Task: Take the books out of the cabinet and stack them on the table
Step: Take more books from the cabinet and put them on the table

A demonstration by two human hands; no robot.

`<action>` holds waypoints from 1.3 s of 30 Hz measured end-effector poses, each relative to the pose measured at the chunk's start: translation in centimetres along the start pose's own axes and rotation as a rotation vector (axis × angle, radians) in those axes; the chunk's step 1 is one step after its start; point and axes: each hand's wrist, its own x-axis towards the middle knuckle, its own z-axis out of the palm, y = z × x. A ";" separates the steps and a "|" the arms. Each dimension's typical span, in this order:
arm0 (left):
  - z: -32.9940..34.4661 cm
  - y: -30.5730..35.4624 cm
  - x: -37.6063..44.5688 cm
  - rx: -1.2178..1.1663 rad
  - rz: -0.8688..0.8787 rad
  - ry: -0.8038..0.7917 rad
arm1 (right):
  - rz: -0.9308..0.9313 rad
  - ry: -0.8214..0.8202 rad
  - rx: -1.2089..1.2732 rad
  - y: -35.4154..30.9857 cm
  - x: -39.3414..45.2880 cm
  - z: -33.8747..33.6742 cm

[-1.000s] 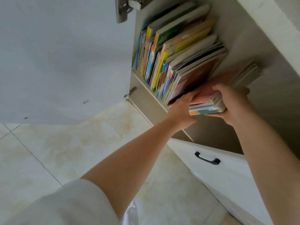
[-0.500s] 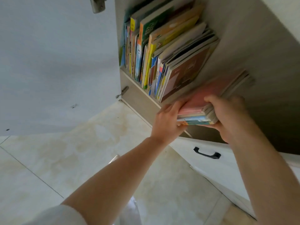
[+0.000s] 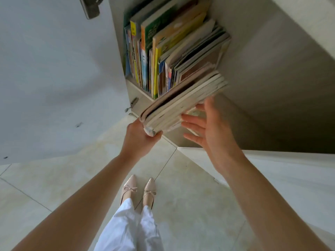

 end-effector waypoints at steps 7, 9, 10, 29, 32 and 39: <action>-1.8 -3.4 0.4 -0.063 0.034 -0.085 | -0.138 0.069 -0.465 2.8 7.0 -4.7; -2.0 -3.9 0.2 -0.064 0.043 -0.105 | -0.203 -0.039 -0.646 3.1 9.2 -4.5; -2.1 -4.0 0.3 -0.055 0.054 -0.120 | -0.236 -0.088 -0.686 3.1 10.2 -4.2; -8.1 1.3 -2.2 -0.280 -0.246 -0.452 | -0.216 -0.249 -0.613 2.2 2.4 -4.8; -10.5 3.5 -4.9 -0.445 -0.330 -0.443 | -0.161 -0.273 -0.457 1.4 -2.0 -4.5; -13.2 8.1 -12.6 -0.805 -0.532 -0.100 | -0.182 -0.303 -0.212 0.3 -11.3 -1.8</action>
